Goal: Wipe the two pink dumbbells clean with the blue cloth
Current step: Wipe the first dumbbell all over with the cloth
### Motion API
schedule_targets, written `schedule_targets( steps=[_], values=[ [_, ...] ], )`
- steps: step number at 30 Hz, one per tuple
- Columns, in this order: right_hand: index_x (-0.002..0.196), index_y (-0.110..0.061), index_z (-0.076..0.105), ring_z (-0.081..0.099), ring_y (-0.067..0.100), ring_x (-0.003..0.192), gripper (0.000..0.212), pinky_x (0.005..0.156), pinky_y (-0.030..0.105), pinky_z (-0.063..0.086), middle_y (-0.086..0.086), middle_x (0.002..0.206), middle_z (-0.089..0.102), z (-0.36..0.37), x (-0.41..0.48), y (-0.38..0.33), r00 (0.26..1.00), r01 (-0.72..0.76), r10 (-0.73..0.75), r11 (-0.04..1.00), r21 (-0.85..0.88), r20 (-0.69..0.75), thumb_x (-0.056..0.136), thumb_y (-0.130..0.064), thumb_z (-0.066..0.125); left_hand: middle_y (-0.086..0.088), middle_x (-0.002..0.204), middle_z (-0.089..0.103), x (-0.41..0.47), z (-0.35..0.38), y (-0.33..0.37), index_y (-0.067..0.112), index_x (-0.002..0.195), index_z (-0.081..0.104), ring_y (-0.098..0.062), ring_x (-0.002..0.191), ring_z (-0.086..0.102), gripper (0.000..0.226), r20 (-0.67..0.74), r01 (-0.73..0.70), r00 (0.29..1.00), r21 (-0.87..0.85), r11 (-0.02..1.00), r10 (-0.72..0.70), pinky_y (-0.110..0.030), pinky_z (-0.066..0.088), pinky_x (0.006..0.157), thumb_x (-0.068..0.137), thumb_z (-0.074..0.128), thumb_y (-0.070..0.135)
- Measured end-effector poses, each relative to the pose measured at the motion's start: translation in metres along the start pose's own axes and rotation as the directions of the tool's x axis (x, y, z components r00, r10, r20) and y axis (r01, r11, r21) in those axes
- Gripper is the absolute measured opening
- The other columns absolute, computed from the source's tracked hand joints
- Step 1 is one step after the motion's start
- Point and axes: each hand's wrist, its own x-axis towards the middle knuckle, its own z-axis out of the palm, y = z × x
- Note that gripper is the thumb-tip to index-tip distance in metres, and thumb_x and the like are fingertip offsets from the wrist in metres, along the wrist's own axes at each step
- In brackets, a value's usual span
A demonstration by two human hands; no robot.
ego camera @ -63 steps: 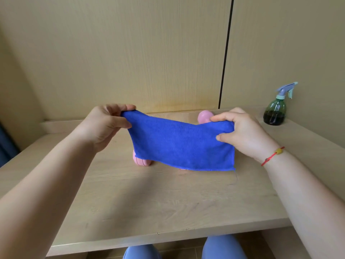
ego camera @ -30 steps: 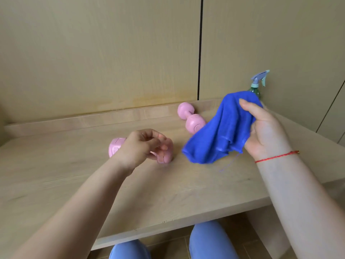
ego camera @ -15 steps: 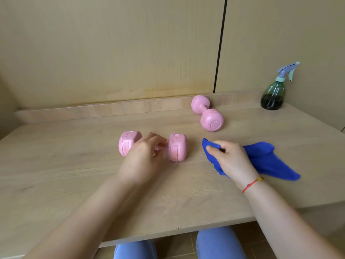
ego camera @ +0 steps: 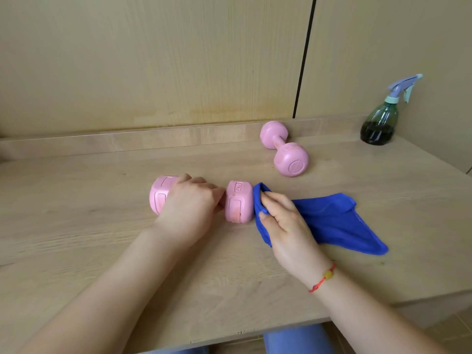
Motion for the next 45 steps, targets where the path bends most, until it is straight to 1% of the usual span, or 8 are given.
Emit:
schedule_targets(
  steps=[5, 9, 15, 23, 28, 33, 40, 45],
  values=[
    [0.141, -0.015, 0.049, 0.046, 0.006, 0.121, 0.04, 0.102, 0.013, 0.029, -0.002, 0.13, 0.048, -0.008, 0.019, 0.009, 0.995, -0.042, 0.038, 0.998, 0.051, 0.088, 0.102, -0.007, 0.042, 0.007, 0.053, 0.056, 0.002, -0.002, -0.005, 0.023, 0.063, 0.062, -0.023, 0.055, 0.05, 0.012, -0.019, -0.042, 0.999, -0.051, 0.998, 0.041, -0.028, 0.027, 0.064, 0.074, 0.064, 0.019],
    [0.144, -0.016, 0.045, 0.043, -0.005, 0.122, 0.043, 0.102, 0.004, 0.025, -0.006, 0.133, 0.047, -0.006, 0.009, 0.008, 0.997, 0.067, -0.064, 0.997, -0.05, 0.045, 0.101, -0.014, 0.042, 0.006, 0.055, 0.055, -0.001, 0.002, -0.007, 0.023, 0.066, 0.061, -0.022, 0.056, 0.041, 0.015, -0.08, -0.049, 0.996, -0.067, 0.997, 0.043, -0.027, 0.021, 0.066, 0.078, 0.064, 0.017],
    [0.143, -0.017, 0.048, 0.042, -0.007, 0.123, 0.045, 0.102, 0.004, 0.027, -0.009, 0.133, 0.047, -0.004, 0.0, 0.005, 0.993, 0.121, -0.121, 0.99, -0.079, 0.002, 0.098, -0.02, 0.041, 0.008, 0.064, 0.064, -0.003, 0.011, -0.01, 0.023, 0.074, 0.065, -0.023, 0.065, 0.056, 0.013, -0.101, -0.07, 0.993, -0.045, 0.997, 0.065, -0.03, 0.029, 0.064, 0.085, 0.058, 0.027],
    [0.132, -0.026, 0.058, 0.05, -0.001, 0.115, 0.037, 0.095, 0.005, 0.034, -0.004, 0.125, 0.053, -0.017, 0.038, 0.001, 0.994, -0.021, 0.017, 0.999, 0.033, 0.111, 0.102, -0.01, 0.044, 0.011, 0.074, 0.069, -0.004, 0.015, -0.012, 0.024, 0.081, 0.07, -0.023, 0.069, 0.059, 0.009, -0.083, -0.028, 0.996, -0.083, 0.996, 0.021, -0.032, 0.041, 0.066, 0.078, 0.061, 0.022],
    [0.131, -0.019, 0.061, 0.055, 0.002, 0.11, 0.035, 0.094, 0.01, 0.037, -0.008, 0.121, 0.055, -0.016, 0.023, 0.008, 0.981, 0.193, -0.195, 0.973, -0.129, 0.0, 0.097, -0.015, 0.054, 0.011, 0.073, 0.067, -0.008, 0.015, -0.009, 0.024, 0.083, 0.069, -0.023, 0.074, 0.06, 0.008, -0.123, -0.009, 0.992, -0.041, 0.999, 0.004, -0.035, 0.038, 0.072, 0.079, 0.062, 0.023],
    [0.106, -0.014, 0.075, 0.059, 0.013, 0.094, 0.024, 0.089, 0.019, 0.044, -0.003, 0.109, 0.058, -0.015, 0.027, 0.002, 0.934, 0.306, -0.336, 0.928, -0.214, -0.122, 0.091, -0.026, 0.062, 0.012, 0.08, 0.07, -0.011, 0.016, -0.009, 0.027, 0.095, 0.074, -0.023, 0.078, 0.061, 0.018, -0.163, 0.029, 0.986, -0.026, 0.999, -0.033, -0.036, 0.031, 0.077, 0.08, 0.064, 0.03],
    [0.087, -0.016, 0.069, 0.066, 0.013, 0.092, 0.005, 0.088, 0.03, 0.051, -0.002, 0.096, 0.07, -0.014, 0.063, -0.01, 0.999, 0.043, -0.043, 0.998, 0.055, 0.001, 0.087, -0.011, 0.072, 0.012, 0.083, 0.069, -0.014, 0.016, -0.008, 0.028, 0.104, 0.074, -0.023, 0.078, 0.06, 0.024, -0.19, 0.025, 0.981, -0.043, 0.999, -0.033, -0.037, 0.03, 0.08, 0.082, 0.066, 0.029],
    [0.09, -0.016, 0.074, 0.061, 0.016, 0.087, 0.012, 0.082, 0.03, 0.048, -0.005, 0.089, 0.064, -0.006, 0.068, -0.011, 0.942, 0.313, -0.332, 0.923, -0.224, -0.056, 0.088, -0.024, 0.065, 0.01, 0.084, 0.069, -0.013, 0.017, -0.01, 0.027, 0.104, 0.073, -0.023, 0.079, 0.061, 0.024, -0.175, 0.023, 0.984, -0.066, 0.998, -0.034, -0.038, 0.033, 0.078, 0.082, 0.066, 0.032]
  ],
)
